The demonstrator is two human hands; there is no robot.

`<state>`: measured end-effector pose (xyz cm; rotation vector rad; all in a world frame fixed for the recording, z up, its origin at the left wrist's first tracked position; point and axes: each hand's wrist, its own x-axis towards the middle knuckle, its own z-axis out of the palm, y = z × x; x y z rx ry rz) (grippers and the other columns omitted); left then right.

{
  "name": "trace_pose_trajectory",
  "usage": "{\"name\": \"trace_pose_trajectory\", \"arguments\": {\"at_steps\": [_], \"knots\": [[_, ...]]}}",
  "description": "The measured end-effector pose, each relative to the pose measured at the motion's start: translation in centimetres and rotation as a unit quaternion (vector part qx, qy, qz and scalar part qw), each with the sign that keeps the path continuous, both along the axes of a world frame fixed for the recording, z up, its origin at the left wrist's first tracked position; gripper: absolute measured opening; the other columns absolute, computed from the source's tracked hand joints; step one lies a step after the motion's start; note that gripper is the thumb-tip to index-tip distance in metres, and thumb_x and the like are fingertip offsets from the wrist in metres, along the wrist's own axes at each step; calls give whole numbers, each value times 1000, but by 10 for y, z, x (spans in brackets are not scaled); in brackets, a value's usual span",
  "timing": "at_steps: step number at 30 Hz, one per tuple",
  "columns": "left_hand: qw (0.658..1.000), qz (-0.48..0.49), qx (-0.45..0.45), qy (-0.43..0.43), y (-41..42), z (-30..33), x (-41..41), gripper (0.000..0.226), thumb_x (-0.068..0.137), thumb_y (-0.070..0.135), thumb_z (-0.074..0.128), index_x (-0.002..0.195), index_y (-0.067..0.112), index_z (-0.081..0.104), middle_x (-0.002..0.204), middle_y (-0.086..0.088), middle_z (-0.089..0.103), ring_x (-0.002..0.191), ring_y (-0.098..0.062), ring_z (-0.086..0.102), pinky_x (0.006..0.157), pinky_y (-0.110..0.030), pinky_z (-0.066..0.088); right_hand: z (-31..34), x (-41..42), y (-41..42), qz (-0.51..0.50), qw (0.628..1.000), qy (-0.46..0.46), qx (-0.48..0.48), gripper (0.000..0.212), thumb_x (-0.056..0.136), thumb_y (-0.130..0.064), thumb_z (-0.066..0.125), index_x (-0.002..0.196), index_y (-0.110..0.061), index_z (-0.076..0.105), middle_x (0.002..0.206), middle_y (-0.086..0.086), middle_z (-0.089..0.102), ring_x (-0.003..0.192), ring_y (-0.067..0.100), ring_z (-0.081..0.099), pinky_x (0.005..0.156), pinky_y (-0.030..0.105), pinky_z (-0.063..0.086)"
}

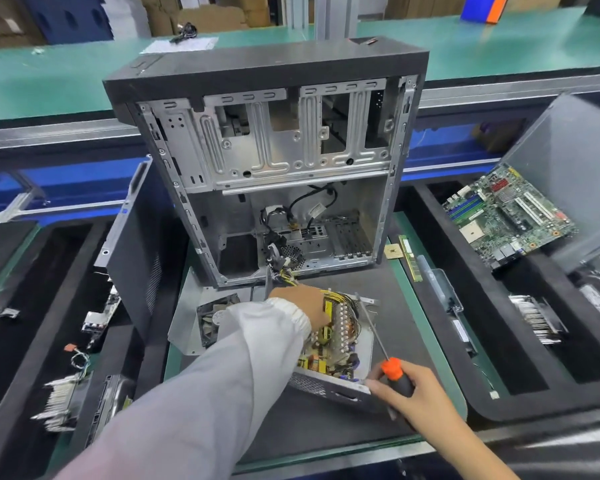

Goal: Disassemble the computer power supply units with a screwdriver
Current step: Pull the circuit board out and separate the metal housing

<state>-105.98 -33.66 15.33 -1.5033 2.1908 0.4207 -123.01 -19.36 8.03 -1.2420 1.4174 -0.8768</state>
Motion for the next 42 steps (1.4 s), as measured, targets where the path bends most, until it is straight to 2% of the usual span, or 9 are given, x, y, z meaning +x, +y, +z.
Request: {"name": "trace_pose_trajectory", "arguments": {"at_steps": [5, 8, 11, 17, 20, 24, 27, 32, 42], "knots": [[997, 26, 29, 60, -11, -6, 10, 40, 99, 34, 43, 65, 13, 41, 64, 1, 44, 57, -14, 44, 53, -24, 35, -3, 2, 3, -53, 994, -96, 24, 23, 81, -35, 66, 77, -12, 66, 56, 20, 63, 46, 23, 49, 50, 25, 42], [997, 33, 26, 71, -14, -7, 10, 42, 99, 32, 44, 62, 14, 38, 59, 1, 39, 51, -13, 38, 48, -23, 31, -4, 7, 1, -25, 998, -60, 5, 17, 74, -32, 75, 82, -17, 73, 57, 9, 65, 47, 14, 51, 50, 23, 43], [996, 35, 31, 77, -15, -7, 9, 43, 99, 31, 44, 60, 14, 35, 57, 1, 35, 48, -13, 33, 47, -22, 29, -8, 9, -4, -32, 998, 17, -59, 12, 75, -15, 80, 72, -11, 69, 55, -4, 59, 48, 7, 52, 54, 16, 41], [1000, -1, -2, 28, -24, 5, 13, 42, 98, 33, 45, 61, 14, 38, 58, 2, 39, 49, -12, 37, 48, -22, 33, -14, -12, -5, -70, 985, 84, -134, 35, 75, -6, 79, 60, -15, 48, 63, -1, 49, 59, 10, 50, 60, 18, 38], [999, -25, -32, -3, -30, 12, 18, 40, 97, 37, 46, 64, 15, 40, 61, 4, 41, 51, -12, 39, 55, -24, 38, -17, -22, -5, -75, 983, 106, -129, 31, 76, -5, 78, 63, -8, 49, 61, 2, 54, 61, 12, 54, 63, 19, 38], [995, -49, -88, -23, -31, 17, 26, 37, 96, 37, 45, 66, 16, 42, 64, 4, 45, 54, -12, 42, 54, -26, 37, -22, -30, 0, -78, 983, 121, -115, 24, 75, -7, 79, 67, -19, 59, 65, -6, 63, 63, 4, 56, 65, 15, 39], [993, -36, -113, 12, -30, 18, 31, 42, 97, 37, 45, 62, 15, 38, 60, 3, 43, 50, -13, 41, 48, -25, 30, -23, -34, -1, -86, 978, 150, -114, 21, 74, -17, 80, 68, -28, 64, 62, -11, 65, 60, 1, 55, 62, 14, 39], [988, 47, -63, 130, -31, 15, 45, 47, 97, 31, 45, 56, 14, 30, 52, 2, 32, 45, -14, 38, 46, -24, 28, -17, -40, -8, -101, 968, 186, -134, 26, 75, -25, 79, 60, -21, 59, 58, -8, 64, 58, 10, 57, 64, 22, 42], [932, 188, -204, 234, -16, -8, 51, 44, 92, 29, 48, 54, 14, 29, 52, 0, 36, 45, -18, 34, 46, -28, 27, -3, -34, -1, -108, 933, 254, -230, 29, 70, -24, 81, 61, -19, 54, 59, -9, 56, 52, 7, 46, 53, 14, 36]]}}
